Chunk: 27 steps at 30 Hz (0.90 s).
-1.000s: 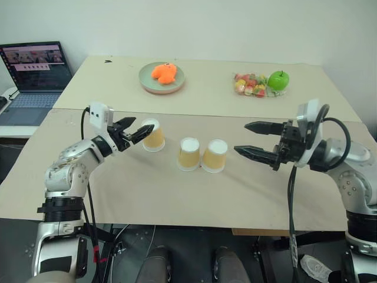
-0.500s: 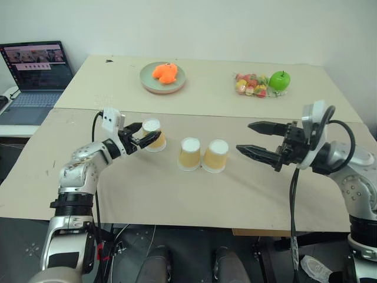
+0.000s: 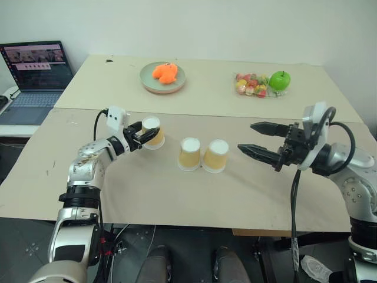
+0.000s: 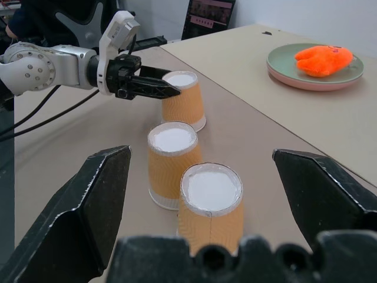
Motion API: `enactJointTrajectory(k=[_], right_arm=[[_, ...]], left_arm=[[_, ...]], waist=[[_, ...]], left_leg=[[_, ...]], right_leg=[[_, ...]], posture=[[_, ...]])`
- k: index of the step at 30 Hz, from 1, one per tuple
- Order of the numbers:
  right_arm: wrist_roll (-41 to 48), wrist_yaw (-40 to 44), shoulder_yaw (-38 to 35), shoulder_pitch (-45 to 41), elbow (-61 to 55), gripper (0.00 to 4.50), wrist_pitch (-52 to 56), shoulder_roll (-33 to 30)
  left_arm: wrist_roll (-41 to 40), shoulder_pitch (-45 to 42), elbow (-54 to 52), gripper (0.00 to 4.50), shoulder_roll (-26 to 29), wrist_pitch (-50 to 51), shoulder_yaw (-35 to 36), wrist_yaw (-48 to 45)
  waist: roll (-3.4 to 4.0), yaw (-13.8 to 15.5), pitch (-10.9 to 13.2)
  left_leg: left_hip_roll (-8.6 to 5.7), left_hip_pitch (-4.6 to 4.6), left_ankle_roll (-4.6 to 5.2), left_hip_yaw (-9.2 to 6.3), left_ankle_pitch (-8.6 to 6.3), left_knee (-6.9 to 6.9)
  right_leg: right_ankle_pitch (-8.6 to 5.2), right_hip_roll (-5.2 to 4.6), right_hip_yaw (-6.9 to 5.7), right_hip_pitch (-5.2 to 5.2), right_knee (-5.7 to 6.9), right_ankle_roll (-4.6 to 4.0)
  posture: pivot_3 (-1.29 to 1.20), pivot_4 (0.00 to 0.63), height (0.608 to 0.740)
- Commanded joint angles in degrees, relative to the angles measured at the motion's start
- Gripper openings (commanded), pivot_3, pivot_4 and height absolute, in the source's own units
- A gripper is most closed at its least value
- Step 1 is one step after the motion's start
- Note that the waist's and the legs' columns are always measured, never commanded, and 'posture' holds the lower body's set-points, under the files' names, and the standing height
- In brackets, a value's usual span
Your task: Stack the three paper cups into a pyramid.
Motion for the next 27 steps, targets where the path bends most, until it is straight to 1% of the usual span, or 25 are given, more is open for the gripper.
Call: enactJointTrajectory(k=[1,5,9,10,13,15,17,19,22,27], right_arm=[[1.6,0.1,-2.1,-0.6,-1.5,4.50,-1.4,-0.2],[1.7,0.2,-1.9,-0.9,-1.2,4.50,-1.4,-0.1],[1.1,1.0,-1.3,-1.5,-0.4,4.50,-1.7,-0.4],[1.0,1.1,-1.3,-1.6,-0.3,4.50,-1.8,-0.5],[0.9,1.4,-1.5,-1.2,-0.4,4.50,-1.9,-0.5],[0.7,1.2,-1.5,-0.9,-0.6,4.50,-1.8,-0.4],[0.8,1.0,-1.7,-0.5,-1.2,4.50,-1.7,-0.3],[0.9,0.6,-2.1,0.0,-1.7,4.50,-1.7,-0.4],[1.3,0.0,-2.9,1.0,-2.7,4.50,-1.4,-0.6],[2.1,-0.9,-4.4,2.2,-4.1,4.50,-0.7,-0.8]], left_arm=[[0.2,-1.9,-1.2,3.13,0.3,-2.1,1.2,0.1],[0.0,-4.7,-1.6,3.13,0.4,-2.6,2.2,1.2],[-4.7,-14.0,-4.8,3.13,0.3,1.5,3.2,-1.4],[-5.6,-15.4,-5.7,3.13,0.3,2.7,2.9,-2.5],[-11.5,-19.2,-11.2,3.13,0.1,10.9,0.1,-9.8],[-14.2,-19.8,-14.0,3.13,0.1,14.6,-1.5,-13.5],[-15.2,-19.3,-16.3,3.13,0.5,16.5,-3.7,-16.9],[-14.5,-18.0,-18.1,3.13,1.4,16.6,-6.8,-20.6],[-9.2,-15.0,-18.2,3.13,2.8,11.6,-12.7,-25.4],[-7.4,-14.6,-14.0,3.13,1.7,9.8,-13.4,-26.5]], waist=[[0.00,0.0,0.0],[-0.01,0.0,0.0],[-0.07,0.3,0.0],[-0.07,0.3,0.0],[-0.07,0.1,0.0],[-0.06,0.0,0.0],[-0.06,-0.2,0.0],[-0.06,-0.3,0.0],[-0.06,-0.6,0.0],[-0.06,-0.5,0.0]], left_leg=[[0.00,0.00,0.00,0.00,0.00,0.00],[0.00,0.00,0.00,0.00,0.00,0.01],[-0.01,-0.20,0.00,-0.10,0.00,0.11],[-0.01,-0.31,0.00,-0.15,0.00,0.14],[-0.04,-0.33,0.02,-0.14,-0.01,0.15],[-0.04,-0.33,-0.04,-0.12,0.03,0.14],[-0.04,-0.33,-0.07,-0.10,0.05,0.14],[-0.04,-0.33,-0.01,-0.09,0.02,0.14],[-0.02,-0.23,-0.01,-0.09,0.03,0.14],[-0.03,-0.23,0.01,-0.09,0.03,0.12]], right_leg=[[0.00,0.00,0.00,0.00,0.00,0.00],[0.00,0.00,0.00,0.00,0.01,0.00],[0.03,0.00,-0.13,-0.06,0.01,0.04],[0.06,0.00,-0.20,-0.09,-0.03,0.07],[0.07,0.00,-0.16,-0.06,-0.03,0.10],[0.06,0.00,-0.14,-0.06,0.02,0.10],[0.06,0.00,-0.12,-0.07,0.01,0.11],[0.06,0.01,-0.10,-0.09,-0.04,0.11],[0.06,0.03,-0.06,-0.10,-0.01,0.10],[0.07,0.04,-0.04,-0.09,-0.02,0.09]], posture=[[0.00,0.150,0.676],[0.00,0.150,0.676],[0.00,0.150,0.676],[0.00,0.150,0.676],[0.00,0.150,0.676],[0.00,0.150,0.676],[0.00,0.150,0.676],[0.00,0.150,0.676],[0.00,0.150,0.676],[0.00,0.150,0.676]])
